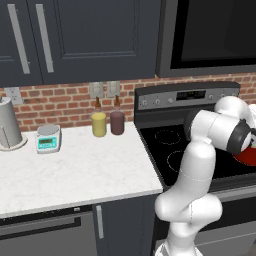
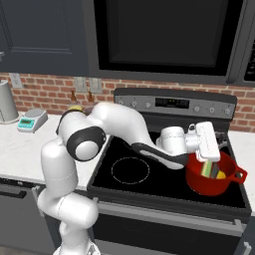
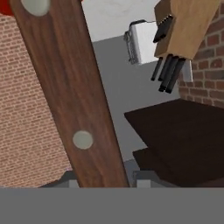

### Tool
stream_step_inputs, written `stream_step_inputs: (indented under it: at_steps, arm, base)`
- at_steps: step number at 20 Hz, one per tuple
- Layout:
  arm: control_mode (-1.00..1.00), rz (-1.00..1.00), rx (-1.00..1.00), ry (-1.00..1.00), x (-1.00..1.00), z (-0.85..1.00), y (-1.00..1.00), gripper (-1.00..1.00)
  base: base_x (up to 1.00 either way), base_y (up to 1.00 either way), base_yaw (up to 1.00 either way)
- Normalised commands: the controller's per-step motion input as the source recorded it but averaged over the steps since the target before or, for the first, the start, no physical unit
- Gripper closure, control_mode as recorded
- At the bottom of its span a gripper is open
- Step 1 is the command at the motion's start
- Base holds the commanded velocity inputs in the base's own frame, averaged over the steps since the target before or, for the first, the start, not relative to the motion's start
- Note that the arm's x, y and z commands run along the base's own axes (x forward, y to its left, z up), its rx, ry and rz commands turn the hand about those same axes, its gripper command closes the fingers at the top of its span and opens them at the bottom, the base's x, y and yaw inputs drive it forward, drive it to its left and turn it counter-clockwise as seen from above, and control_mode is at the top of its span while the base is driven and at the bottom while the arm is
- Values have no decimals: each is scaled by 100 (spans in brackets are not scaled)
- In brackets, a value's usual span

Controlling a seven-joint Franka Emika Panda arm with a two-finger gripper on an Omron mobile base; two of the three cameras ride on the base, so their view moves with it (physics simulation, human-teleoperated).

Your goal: Put the lemon and corn in the pot. Retrieve the spatula and lightly stir the vegetables in the pot.

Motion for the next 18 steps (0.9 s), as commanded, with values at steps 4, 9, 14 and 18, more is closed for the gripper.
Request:
stream_step_inputs:
  at_steps: [4, 9, 14, 18]
  arm:
    - [-100, 0, -1, -25, -3, 0, 0, 100]
    - [-100, 0, -2, 12, -61, -5, -20, 100]
    - [-100, 0, -5, 17, -54, -5, -26, 100]
    - [-100, 0, -7, 32, -10, -3, -19, 100]
  base:
    - [0, 0, 0]
    - [0, 0, 0]
    - [0, 0, 0]
    - [0, 0, 0]
